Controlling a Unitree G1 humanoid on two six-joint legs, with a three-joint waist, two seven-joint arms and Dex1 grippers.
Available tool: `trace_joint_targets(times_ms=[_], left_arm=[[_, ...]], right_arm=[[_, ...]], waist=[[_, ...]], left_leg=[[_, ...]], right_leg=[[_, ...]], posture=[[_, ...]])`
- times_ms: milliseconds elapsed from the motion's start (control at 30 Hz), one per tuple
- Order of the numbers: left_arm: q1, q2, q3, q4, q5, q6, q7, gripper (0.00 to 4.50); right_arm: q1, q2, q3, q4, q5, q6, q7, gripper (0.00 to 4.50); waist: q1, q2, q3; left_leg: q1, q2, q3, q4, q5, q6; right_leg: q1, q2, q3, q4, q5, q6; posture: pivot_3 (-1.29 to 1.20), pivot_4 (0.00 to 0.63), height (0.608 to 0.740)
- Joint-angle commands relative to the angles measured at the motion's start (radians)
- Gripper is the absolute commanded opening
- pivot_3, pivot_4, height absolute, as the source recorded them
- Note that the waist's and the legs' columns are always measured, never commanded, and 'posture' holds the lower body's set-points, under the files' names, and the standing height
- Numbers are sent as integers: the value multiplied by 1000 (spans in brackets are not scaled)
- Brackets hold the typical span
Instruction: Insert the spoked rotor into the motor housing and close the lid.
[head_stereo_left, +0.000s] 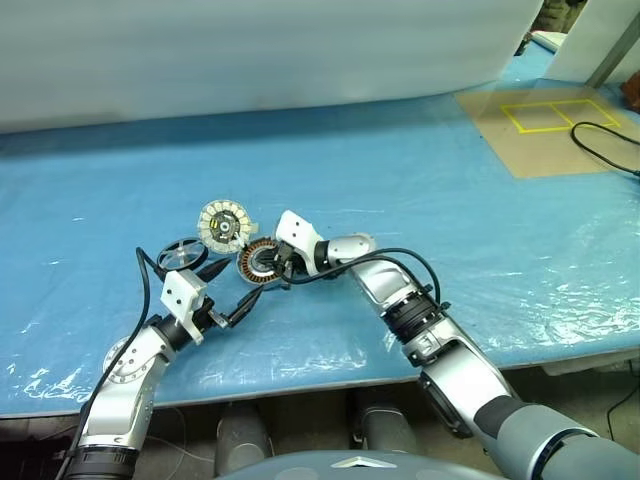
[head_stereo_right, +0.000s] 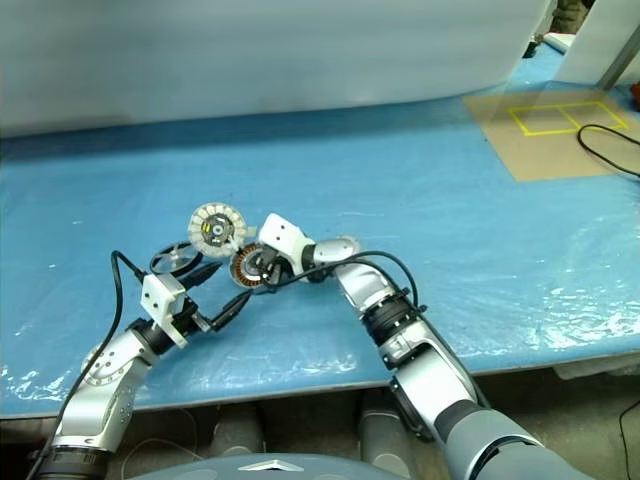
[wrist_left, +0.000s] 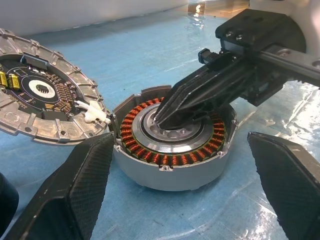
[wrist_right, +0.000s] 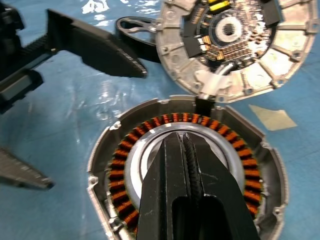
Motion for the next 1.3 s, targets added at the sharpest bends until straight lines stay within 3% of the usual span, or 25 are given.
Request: trace_joint_targets(times_ms=[33,333,467,733,1300], left_arm=[[0,5,-3,-20,2,-1,0,4500],[-2,6,-6,-19,4,1,-1,4500],[1,7,-5,-21,3,0,-2,4500],[14,16,16,-43,-10,5,4,4500],[198,-21,79,-197,-28,-1,106,4500]], right_arm=[[-16,-4,-9,54,-35,-12,-59,51],[-21,-14,4,66,-36,-37,-66,51],[-7,-23,17,34,-19,-52,-4,51],[-32,-2,-61,2,77,-72,57,51],[-100,0,-72,75,109,-255,241,51]], waist=[[0,0,0],[2,0,0],[3,0,0],[-1,0,0],[-2,0,0]], left_leg=[[0,0,0,0,0,0],[0,-1,0,0,0,0],[-1,-1,0,0,0,0],[-2,0,0,-1,0,0],[-5,0,0,-1,0,0]], right_leg=[[0,0,0,0,0,0],[1,-1,0,-1,0,0],[1,-1,0,-1,0,0],[-2,0,0,-1,0,0],[-4,0,-1,-2,0,0]], posture=[[0,150,740],[0,150,740],[0,150,740],[0,150,740],[0,150,740]])
